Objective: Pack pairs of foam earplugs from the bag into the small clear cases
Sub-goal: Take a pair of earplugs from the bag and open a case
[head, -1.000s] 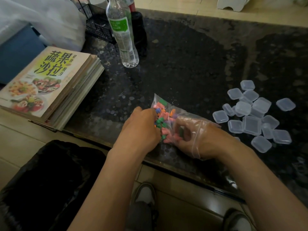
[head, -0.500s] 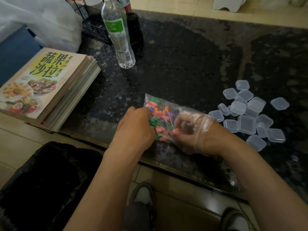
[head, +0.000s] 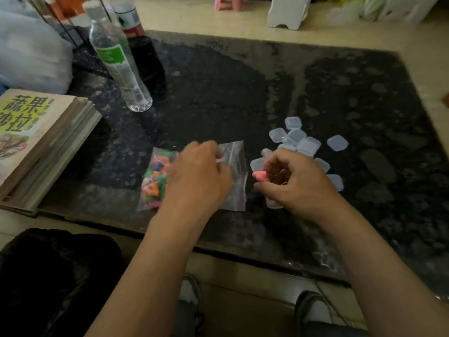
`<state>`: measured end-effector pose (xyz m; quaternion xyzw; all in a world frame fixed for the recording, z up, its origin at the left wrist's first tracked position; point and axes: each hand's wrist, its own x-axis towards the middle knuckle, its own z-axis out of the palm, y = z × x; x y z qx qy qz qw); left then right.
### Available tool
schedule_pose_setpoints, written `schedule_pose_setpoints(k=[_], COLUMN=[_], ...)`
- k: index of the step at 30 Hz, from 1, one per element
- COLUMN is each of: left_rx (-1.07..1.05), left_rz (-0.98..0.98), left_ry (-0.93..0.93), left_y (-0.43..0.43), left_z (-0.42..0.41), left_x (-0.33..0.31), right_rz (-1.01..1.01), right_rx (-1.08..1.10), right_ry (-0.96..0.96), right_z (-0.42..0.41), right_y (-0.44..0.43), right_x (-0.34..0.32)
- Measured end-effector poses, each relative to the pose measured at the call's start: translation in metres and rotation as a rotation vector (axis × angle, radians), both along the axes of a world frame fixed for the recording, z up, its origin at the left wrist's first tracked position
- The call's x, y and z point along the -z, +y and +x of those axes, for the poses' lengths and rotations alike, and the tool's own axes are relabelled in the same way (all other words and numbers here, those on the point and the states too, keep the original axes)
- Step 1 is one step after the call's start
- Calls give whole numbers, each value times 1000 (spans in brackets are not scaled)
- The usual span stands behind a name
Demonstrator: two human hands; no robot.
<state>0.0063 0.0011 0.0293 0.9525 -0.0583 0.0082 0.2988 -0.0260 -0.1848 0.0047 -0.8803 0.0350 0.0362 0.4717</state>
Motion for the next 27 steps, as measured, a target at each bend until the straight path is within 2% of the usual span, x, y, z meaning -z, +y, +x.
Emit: schedule_pose_setpoints(k=[6, 14, 17, 21, 27], left_rx=[153, 137, 107, 117, 106], left_rz=[-478, -646, -760, -865, -930], left_ry=[302, 391, 413, 446, 474], left_y=[-71, -112, -123, -131, -133], left_z=[-19, -29, -27, -27, -24], left_x=[-1, 1, 3, 1, 5], right_rz=[16, 51, 145, 386, 425], right_rx=[71, 128, 161, 197, 224], right_ry=[-111, -158, -131, -82, -88], right_z=[-22, -38, -41, -46, -46], right_y=[-39, -81, -91, -101, -103], right_x=[-7, -7, -9, -12, -12])
